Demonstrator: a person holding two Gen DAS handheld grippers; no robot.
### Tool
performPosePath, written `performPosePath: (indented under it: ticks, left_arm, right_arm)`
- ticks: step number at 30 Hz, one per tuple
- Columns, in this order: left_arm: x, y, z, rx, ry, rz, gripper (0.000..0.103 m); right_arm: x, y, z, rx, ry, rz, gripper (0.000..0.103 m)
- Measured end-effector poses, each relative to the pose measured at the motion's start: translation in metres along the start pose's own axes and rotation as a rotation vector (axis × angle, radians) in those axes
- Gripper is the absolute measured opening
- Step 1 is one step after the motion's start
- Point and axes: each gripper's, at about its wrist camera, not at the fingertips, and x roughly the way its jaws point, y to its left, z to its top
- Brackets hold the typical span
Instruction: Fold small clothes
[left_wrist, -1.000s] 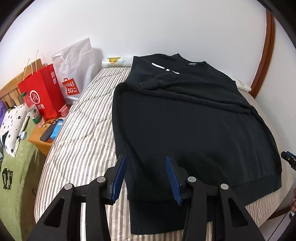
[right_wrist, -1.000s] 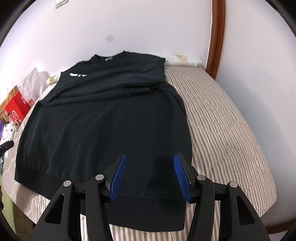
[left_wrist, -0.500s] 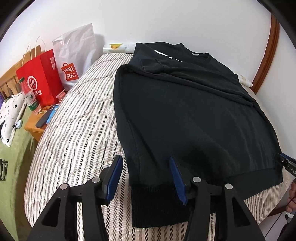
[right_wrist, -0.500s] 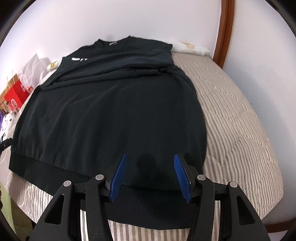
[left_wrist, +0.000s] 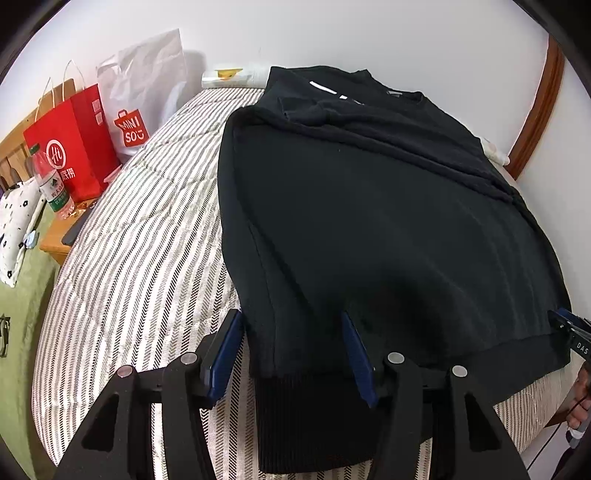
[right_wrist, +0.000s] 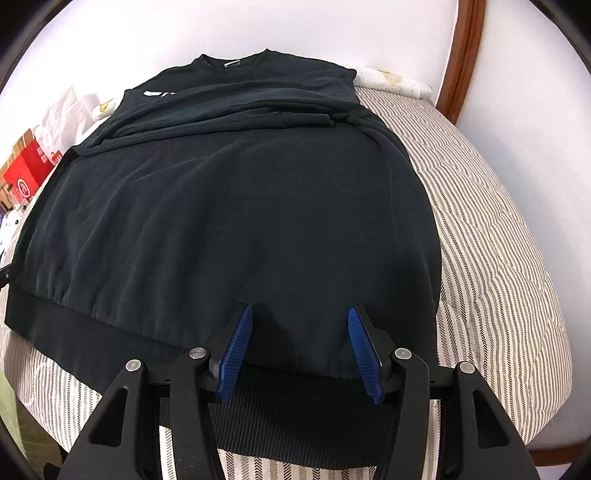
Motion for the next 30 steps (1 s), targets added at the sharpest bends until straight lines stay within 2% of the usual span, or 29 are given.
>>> performPosePath:
  ticks: [16, 30]
  left_arm:
    - [0.0026, 0.0006, -0.0011, 0.022, -0.013, 0.007, 0.057]
    - [0.0020, 0.0012, -0.0021, 0.026, -0.014, 0.009, 0.059]
  right_arm:
    - [0.0026, -0.0008, 0.0006, 0.003, -0.002, -0.002, 0.056]
    - [0.0004, 0.0075, 0.0009, -0.038, -0.008, -0.046, 0.057]
